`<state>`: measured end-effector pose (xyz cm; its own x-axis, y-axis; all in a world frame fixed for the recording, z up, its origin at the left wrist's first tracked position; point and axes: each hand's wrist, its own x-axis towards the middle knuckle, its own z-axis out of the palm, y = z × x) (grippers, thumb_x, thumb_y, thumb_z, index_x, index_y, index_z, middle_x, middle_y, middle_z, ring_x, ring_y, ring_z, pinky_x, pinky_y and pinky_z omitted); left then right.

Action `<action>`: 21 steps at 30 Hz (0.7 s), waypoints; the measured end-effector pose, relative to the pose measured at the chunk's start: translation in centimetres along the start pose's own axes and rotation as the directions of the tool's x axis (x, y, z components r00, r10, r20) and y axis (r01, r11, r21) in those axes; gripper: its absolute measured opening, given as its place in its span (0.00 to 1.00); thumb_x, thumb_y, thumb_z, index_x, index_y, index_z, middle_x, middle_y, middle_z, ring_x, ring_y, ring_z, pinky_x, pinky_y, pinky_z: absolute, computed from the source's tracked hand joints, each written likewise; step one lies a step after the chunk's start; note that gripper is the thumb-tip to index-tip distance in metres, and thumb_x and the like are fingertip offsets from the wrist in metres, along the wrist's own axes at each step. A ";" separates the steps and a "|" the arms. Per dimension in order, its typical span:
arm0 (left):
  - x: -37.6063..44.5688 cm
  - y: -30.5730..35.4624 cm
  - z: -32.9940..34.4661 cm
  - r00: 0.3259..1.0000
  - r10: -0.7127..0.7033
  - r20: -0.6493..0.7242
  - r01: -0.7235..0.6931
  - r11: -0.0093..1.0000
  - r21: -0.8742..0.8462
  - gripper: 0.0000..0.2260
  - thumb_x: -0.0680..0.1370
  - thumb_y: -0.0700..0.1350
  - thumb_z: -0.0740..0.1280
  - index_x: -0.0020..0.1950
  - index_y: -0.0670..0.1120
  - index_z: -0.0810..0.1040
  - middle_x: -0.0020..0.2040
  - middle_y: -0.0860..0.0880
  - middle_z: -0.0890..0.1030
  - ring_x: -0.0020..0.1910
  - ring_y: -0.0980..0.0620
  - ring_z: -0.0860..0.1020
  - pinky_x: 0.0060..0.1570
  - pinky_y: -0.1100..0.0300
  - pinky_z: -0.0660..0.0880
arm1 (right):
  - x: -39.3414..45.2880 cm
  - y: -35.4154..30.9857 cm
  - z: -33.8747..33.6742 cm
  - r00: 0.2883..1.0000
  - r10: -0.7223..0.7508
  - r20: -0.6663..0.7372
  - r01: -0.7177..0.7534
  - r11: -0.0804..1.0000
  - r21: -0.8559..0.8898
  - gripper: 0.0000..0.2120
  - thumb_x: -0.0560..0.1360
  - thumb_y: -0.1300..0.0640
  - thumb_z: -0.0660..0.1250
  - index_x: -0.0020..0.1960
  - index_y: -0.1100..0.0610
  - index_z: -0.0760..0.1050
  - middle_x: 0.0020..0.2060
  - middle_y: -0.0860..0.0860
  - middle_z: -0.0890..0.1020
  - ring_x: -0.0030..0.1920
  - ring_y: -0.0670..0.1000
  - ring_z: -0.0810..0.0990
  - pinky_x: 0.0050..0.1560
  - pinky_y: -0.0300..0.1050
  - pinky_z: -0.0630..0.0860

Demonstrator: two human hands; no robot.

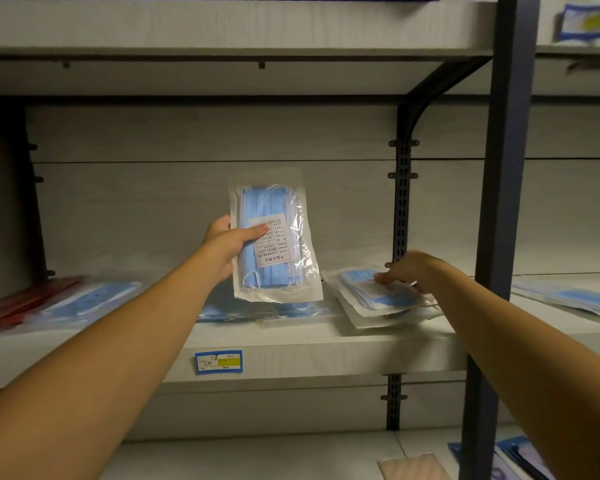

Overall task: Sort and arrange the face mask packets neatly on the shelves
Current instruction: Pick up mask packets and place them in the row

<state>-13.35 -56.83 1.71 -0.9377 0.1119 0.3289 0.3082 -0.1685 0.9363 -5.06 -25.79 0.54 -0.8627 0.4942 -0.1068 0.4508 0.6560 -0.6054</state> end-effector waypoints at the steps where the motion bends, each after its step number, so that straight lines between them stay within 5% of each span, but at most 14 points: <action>1: 0.0 0.1 0.3 1.000 -0.004 0.004 0.004 1.000 -0.009 0.20 0.71 0.38 0.79 0.61 0.41 0.78 0.50 0.43 0.87 0.48 0.44 0.86 0.50 0.44 0.83 | -0.3 0.0 -0.1 0.999 -0.011 -0.032 0.011 1.000 -0.017 0.34 0.74 0.41 0.74 0.66 0.65 0.71 0.61 0.60 0.79 0.62 0.62 0.78 0.66 0.54 0.75; 5: 0.1 0.5 1.9 0.999 -0.051 0.007 0.051 0.996 -0.074 0.18 0.73 0.38 0.77 0.60 0.40 0.77 0.52 0.41 0.86 0.48 0.43 0.86 0.46 0.46 0.83 | -1.4 -0.3 -1.4 0.977 -0.078 -0.199 0.077 0.997 -0.008 0.27 0.81 0.46 0.67 0.68 0.66 0.69 0.59 0.61 0.79 0.61 0.61 0.79 0.65 0.53 0.75; 8: 0.4 0.4 3.7 0.987 -0.147 0.065 0.152 0.985 -0.086 0.19 0.73 0.36 0.76 0.62 0.37 0.76 0.52 0.39 0.85 0.47 0.41 0.86 0.41 0.45 0.84 | -2.3 -0.7 -2.7 0.936 -0.107 -0.334 0.109 0.994 -0.012 0.14 0.82 0.56 0.64 0.61 0.65 0.74 0.42 0.58 0.76 0.47 0.57 0.77 0.53 0.49 0.77; 12: 1.4 -1.0 6.7 0.960 -0.262 0.097 0.272 0.955 -0.117 0.24 0.73 0.32 0.73 0.68 0.37 0.72 0.55 0.35 0.83 0.45 0.38 0.85 0.35 0.41 0.82 | -3.3 -0.9 -4.0 0.903 -0.073 -0.423 0.088 0.996 0.015 0.07 0.81 0.58 0.64 0.53 0.62 0.71 0.38 0.57 0.72 0.39 0.55 0.73 0.48 0.47 0.75; 15: 2.0 -2.2 9.3 0.933 -0.329 0.149 0.347 0.929 -0.125 0.26 0.72 0.33 0.72 0.69 0.41 0.72 0.57 0.35 0.82 0.47 0.37 0.85 0.38 0.38 0.81 | -3.9 -0.9 -4.4 0.895 -0.065 -0.441 0.094 0.995 0.044 0.08 0.81 0.57 0.64 0.53 0.63 0.70 0.41 0.58 0.74 0.46 0.57 0.76 0.56 0.49 0.78; 17: 1.2 -2.4 11.1 0.923 -0.353 0.155 0.367 0.927 -0.076 0.19 0.76 0.34 0.70 0.66 0.40 0.74 0.54 0.36 0.83 0.45 0.39 0.84 0.36 0.42 0.81 | -4.4 -0.9 -4.4 0.899 -0.064 -0.434 0.094 0.994 0.048 0.09 0.81 0.57 0.63 0.54 0.63 0.70 0.43 0.59 0.75 0.53 0.60 0.78 0.62 0.51 0.78; 21: 0.1 -3.5 13.7 0.915 -0.353 0.195 0.352 0.935 0.037 0.17 0.76 0.33 0.71 0.64 0.35 0.75 0.49 0.38 0.83 0.40 0.42 0.83 0.38 0.46 0.81 | -5.0 -0.8 -4.3 0.891 -0.099 -0.444 0.112 0.994 0.004 0.07 0.81 0.58 0.63 0.51 0.62 0.70 0.37 0.56 0.72 0.48 0.58 0.76 0.54 0.48 0.77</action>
<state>-12.34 -42.84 0.13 -0.9356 0.3531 -0.0052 -0.0363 -0.0815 0.9960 -0.16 -26.33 4.92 -0.7114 0.6284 0.3146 0.3502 0.7051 -0.6165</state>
